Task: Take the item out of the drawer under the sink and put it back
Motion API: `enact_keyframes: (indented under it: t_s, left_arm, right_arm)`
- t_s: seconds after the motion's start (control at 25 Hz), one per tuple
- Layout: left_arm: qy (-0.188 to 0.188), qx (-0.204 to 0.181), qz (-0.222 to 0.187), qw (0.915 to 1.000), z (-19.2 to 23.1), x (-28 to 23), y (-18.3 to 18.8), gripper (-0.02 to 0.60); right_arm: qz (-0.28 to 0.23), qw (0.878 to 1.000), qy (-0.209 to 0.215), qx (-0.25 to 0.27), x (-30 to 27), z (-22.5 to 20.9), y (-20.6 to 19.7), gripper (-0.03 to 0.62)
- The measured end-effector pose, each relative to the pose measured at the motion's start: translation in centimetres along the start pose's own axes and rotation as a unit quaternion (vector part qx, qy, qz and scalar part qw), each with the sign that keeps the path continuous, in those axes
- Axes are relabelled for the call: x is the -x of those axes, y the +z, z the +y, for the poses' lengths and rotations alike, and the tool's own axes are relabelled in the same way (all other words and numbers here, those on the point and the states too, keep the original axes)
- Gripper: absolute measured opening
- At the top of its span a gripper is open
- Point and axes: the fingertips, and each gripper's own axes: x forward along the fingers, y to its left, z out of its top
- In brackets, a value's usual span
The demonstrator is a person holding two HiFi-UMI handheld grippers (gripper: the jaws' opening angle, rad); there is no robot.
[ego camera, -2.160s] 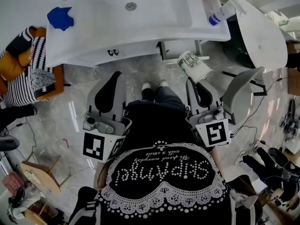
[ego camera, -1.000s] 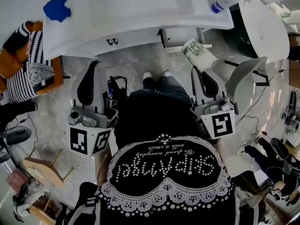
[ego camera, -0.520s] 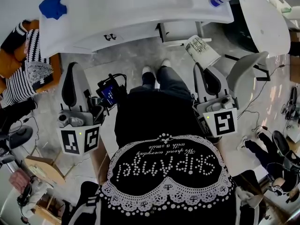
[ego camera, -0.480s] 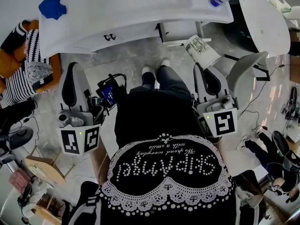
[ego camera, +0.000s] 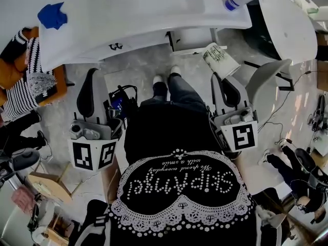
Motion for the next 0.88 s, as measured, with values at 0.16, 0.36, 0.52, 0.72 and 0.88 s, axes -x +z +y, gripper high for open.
enact_keyframes:
  t_s: [0.16,0.36,0.52,0.72,0.88]
  left_arm:
    - [-0.009,0.006,0.009,0.9999,-2.3,-3.1,-0.3,0.005]
    - [-0.011,0.014,0.009,0.9998,-4.1,-5.7,-0.3,0.005]
    - [-0.009,0.017,0.012,0.9997,-4.8,-7.1,-0.6,0.005]
    - [-0.001,0.013,0.017,0.9998,-5.1,-7.9,-0.7,0.005]
    - [0.009,0.014,0.015,0.9997,-4.8,-8.3,-0.9,0.005]
  right_arm:
    - [0.010,1.000,0.008,0.010,-0.6,-2.9,0.1,0.025]
    - [0.032,0.996,0.019,0.082,-1.9,-5.5,0.1,0.025]
    - [0.094,0.974,0.038,0.203,-2.8,-7.1,-2.0,0.025]
    - [0.129,0.958,0.079,0.242,-4.0,-7.6,-4.1,0.025]
    - [0.144,0.958,0.109,0.222,-5.2,-7.7,-5.6,0.025]
